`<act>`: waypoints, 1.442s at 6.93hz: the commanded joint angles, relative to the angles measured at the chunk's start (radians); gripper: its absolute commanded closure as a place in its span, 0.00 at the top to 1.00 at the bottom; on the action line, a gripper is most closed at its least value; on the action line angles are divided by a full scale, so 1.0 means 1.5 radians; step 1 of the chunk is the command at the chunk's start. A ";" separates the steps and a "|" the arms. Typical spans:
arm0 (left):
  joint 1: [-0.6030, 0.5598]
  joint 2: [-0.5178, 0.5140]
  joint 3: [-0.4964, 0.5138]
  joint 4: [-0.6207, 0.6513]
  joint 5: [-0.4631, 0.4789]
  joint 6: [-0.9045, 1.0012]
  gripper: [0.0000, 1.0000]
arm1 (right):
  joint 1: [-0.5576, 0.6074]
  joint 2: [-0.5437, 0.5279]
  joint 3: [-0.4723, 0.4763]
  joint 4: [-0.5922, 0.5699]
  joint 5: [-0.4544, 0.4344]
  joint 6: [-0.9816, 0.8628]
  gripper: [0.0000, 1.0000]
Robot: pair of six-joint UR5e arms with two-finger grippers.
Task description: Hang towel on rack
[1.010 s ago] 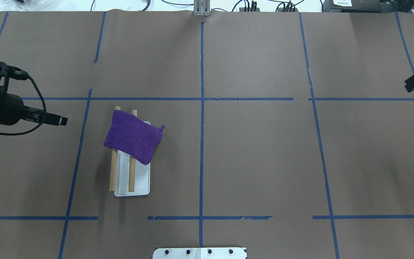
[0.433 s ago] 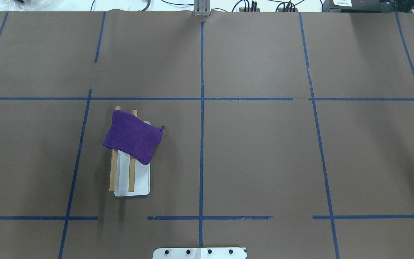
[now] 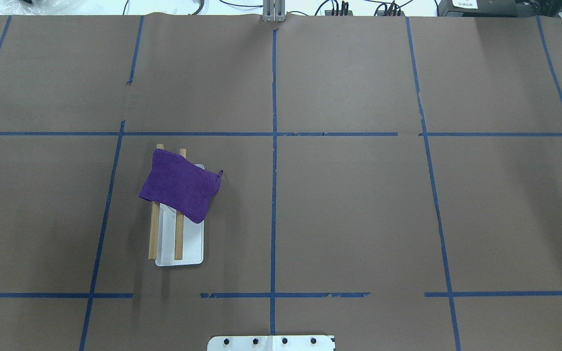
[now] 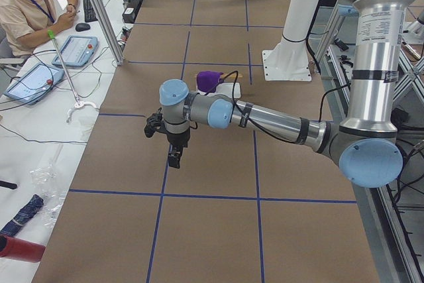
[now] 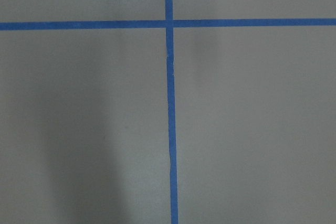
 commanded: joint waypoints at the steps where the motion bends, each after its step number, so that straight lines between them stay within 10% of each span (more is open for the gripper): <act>1: -0.063 0.030 0.023 0.001 -0.048 0.086 1.00 | 0.019 -0.044 -0.003 0.060 0.009 0.000 1.00; 10: -0.061 0.030 0.011 0.004 -0.035 0.083 1.00 | 0.025 -0.050 0.004 0.067 0.015 0.004 1.00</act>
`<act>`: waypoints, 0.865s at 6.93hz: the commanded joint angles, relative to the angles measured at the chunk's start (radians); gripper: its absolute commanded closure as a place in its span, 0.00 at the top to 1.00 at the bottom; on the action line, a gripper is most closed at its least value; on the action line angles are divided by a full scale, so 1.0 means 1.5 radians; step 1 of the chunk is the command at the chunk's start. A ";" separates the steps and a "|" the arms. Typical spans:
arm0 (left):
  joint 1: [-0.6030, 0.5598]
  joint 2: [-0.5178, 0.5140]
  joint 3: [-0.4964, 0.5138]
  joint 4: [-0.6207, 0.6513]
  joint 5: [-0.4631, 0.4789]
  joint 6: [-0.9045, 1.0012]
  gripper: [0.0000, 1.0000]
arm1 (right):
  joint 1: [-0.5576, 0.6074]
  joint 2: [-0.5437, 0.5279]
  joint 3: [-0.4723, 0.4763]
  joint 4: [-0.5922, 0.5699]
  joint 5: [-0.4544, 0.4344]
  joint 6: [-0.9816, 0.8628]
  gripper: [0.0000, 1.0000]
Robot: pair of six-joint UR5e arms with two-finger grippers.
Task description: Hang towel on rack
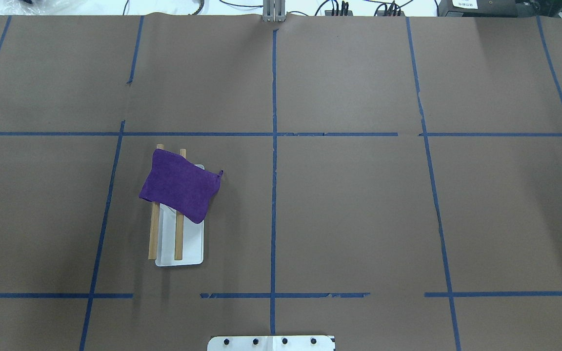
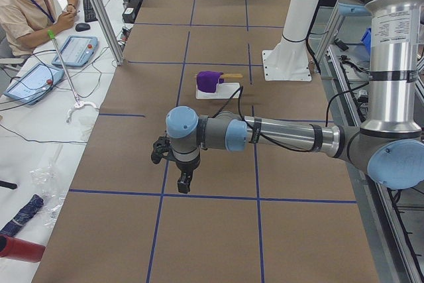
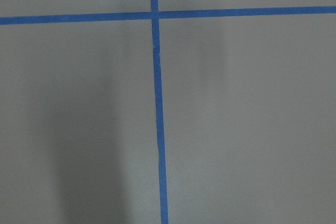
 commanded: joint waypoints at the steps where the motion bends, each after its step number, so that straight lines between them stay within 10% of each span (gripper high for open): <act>1: 0.000 -0.011 -0.009 -0.001 0.000 -0.004 1.00 | 0.000 0.001 0.000 0.000 0.000 0.000 1.00; 6: 0.000 -0.010 0.003 0.000 0.001 -0.004 1.00 | -0.002 0.008 -0.001 0.001 0.003 0.000 1.00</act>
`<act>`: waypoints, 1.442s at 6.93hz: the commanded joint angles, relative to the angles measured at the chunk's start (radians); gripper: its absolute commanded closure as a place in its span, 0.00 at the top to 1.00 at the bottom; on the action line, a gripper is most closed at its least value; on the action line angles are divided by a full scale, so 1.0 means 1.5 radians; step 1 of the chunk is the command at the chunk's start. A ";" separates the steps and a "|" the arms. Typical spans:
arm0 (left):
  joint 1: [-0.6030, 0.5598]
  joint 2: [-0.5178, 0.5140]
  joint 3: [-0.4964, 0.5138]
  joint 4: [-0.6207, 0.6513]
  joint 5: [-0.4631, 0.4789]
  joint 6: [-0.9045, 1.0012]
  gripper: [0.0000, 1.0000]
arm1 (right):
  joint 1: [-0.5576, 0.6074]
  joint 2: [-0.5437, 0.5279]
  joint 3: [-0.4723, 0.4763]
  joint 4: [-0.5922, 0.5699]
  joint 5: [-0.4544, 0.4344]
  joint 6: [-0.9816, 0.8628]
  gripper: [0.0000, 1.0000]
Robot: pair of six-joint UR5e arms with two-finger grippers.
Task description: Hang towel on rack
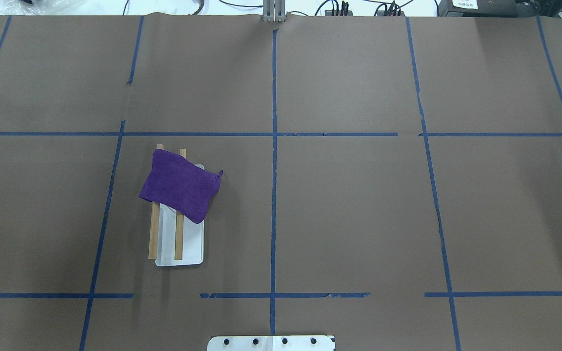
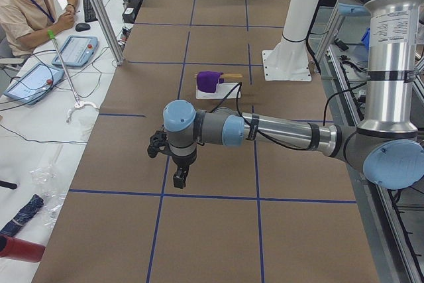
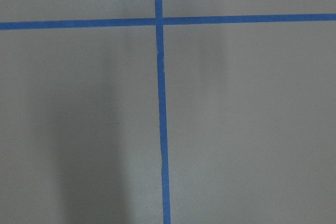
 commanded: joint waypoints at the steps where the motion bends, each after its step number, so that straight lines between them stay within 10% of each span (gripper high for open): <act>1: 0.000 0.000 0.001 0.000 0.000 0.000 1.00 | -0.001 0.000 0.000 0.000 0.006 0.000 1.00; 10: -0.001 0.005 -0.009 0.000 -0.001 -0.001 1.00 | -0.001 0.001 0.000 0.018 0.009 0.000 1.00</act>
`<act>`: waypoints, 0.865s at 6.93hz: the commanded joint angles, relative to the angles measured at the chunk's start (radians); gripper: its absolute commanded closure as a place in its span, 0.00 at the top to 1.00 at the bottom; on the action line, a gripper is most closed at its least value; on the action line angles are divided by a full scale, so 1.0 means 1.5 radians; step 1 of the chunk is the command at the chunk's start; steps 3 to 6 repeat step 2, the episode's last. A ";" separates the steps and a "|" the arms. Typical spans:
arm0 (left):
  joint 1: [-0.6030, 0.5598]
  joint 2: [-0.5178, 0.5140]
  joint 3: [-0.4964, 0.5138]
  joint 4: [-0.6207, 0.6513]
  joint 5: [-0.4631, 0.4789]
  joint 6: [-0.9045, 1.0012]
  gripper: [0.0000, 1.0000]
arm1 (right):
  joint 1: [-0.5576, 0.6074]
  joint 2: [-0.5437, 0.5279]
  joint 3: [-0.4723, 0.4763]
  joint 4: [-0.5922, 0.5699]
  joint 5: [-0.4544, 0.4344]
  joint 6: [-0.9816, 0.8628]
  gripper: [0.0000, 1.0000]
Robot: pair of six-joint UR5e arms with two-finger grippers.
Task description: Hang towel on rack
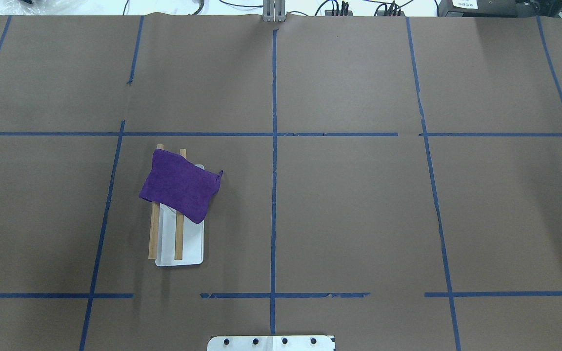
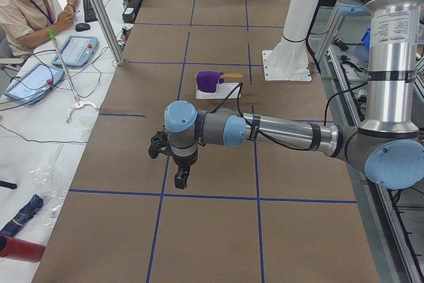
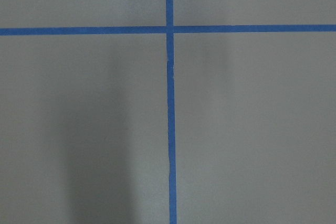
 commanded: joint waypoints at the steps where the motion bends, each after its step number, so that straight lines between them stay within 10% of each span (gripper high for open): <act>1: 0.000 0.000 -0.004 0.000 0.000 0.000 1.00 | 0.000 0.001 0.000 0.000 0.000 0.000 1.00; 6: 0.001 0.000 -0.004 0.000 -0.002 0.001 1.00 | 0.000 0.001 0.000 0.000 0.000 0.000 1.00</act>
